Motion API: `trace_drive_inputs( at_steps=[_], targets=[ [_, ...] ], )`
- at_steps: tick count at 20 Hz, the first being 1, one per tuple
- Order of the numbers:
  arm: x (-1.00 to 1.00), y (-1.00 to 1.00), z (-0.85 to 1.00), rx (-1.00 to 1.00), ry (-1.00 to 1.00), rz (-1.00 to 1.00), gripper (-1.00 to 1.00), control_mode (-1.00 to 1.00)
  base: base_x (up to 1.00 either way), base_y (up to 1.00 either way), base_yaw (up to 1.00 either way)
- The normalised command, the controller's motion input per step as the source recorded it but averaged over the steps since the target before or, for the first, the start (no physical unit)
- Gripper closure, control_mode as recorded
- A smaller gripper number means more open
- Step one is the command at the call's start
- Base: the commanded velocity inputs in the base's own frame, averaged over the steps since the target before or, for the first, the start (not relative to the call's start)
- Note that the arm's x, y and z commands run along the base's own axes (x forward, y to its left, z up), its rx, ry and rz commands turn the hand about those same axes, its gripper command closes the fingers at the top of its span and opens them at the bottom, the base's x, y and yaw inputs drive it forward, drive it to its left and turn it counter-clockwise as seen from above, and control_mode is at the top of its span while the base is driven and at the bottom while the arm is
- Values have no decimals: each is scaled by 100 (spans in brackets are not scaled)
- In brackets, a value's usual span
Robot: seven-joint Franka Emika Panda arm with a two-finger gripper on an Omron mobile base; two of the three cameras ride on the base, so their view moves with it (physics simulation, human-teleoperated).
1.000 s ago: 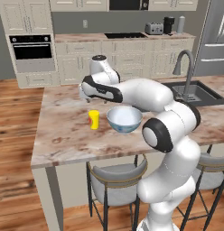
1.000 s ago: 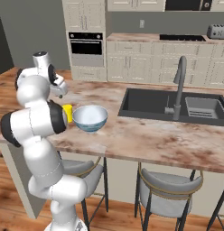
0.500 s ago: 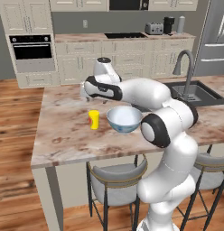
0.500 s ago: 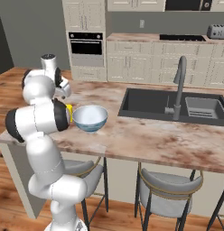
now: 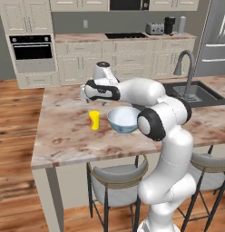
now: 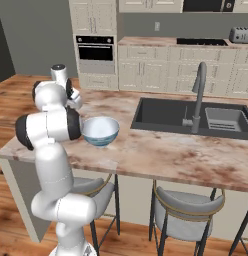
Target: Place the cup inside the bowl on the dining table and move the bowl to any counter.
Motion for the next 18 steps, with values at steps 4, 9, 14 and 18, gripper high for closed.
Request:
trace_drive_inputs(
  at_steps=[4, 9, 14, 18],
  targets=[
    [25, 19, 0, 0, 0, 1, -100, -100, 0, 0, 0],
    [29, 22, 0, 0, 0, 4, -100, -100, 0, 0, 0],
    [1, 18, -1, 0, 3, 3, -100, -100, 0, 0, 0],
    [0, 13, -20, 0, 1, 1, -100, -100, 0, 0, 0]
  ],
)
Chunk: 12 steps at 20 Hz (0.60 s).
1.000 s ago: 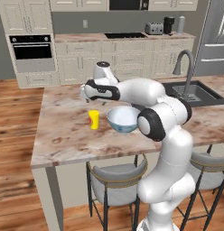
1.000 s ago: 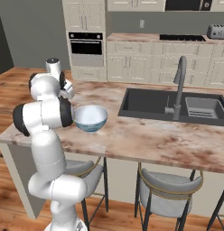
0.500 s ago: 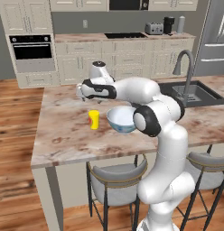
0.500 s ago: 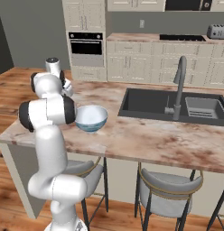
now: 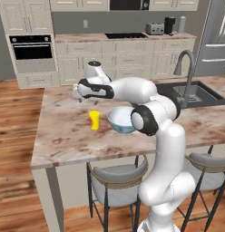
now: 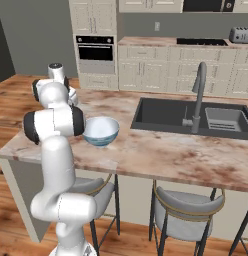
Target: Place the cup inside the bowl on the dining table and move the bowl to any counter.
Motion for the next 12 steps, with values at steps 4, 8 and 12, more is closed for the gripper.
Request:
trace_drive_inputs(
  at_steps=[4, 8, 12],
  targets=[
    [0, 0, -25, 0, 0, 0, -100, -100, 0, 0, 0],
    [0, 0, -26, 0, 0, 0, -100, -100, 0, 0, 0],
    [0, 0, -20, 0, 0, 0, -100, -100, 0, 0, 0]
  ],
)
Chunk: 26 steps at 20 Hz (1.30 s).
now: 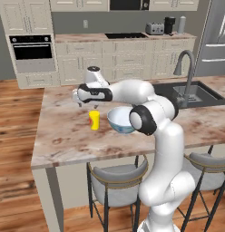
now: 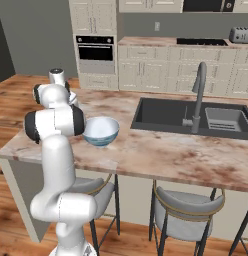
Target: Place the cup inside the bowl on the dining table and move the bowl to any counter.
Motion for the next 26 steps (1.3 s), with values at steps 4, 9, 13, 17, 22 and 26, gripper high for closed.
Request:
trace_drive_inputs(
  at_steps=[4, 9, 13, 17, 22, 26],
  targets=[
    [0, 0, -16, 0, 0, 0, -100, -100, 0, 0, 0],
    [0, -2, -17, 0, 0, 0, -100, -100, 0, 0, 0],
    [0, -5, -15, 0, 0, 0, -100, -100, 0, 0, 0],
    [0, -19, -6, 0, 0, 0, -100, -100, 0, 0, 0],
    [-2, -22, 0, 0, 0, 0, -100, -100, 0, 0, 0],
    [-3, -18, 0, 0, 0, 0, -100, -100, 0, 0, 0]
  ],
)
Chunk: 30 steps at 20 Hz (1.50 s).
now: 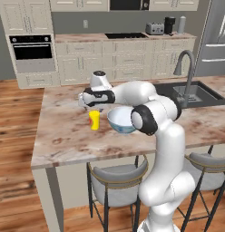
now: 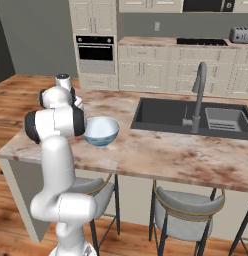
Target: Place the cup inside the bowl on the dining table and move the bowl to any counter.
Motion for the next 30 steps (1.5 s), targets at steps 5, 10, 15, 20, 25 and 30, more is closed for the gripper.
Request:
trace_drive_inputs(
  at_steps=[5, 10, 15, 20, 25, 30],
  targets=[
    [-8, -3, 0, 0, 1, 2, -100, -100, 0, 0, 0],
    [0, 0, 0, 0, 0, 0, -100, -100, 0, 0, 0],
    [15, 6, 0, 0, 0, 0, -100, -100, 0, 0, 0],
    [39, 4, 0, 0, 0, 0, -100, -100, 0, 0, 0],
    [19, 6, 0, 0, 0, 0, -100, -100, 0, 0, 0],
    [0, 18, -7, 0, 1, 0, -100, -100, 0, 0, 0]
  ],
)
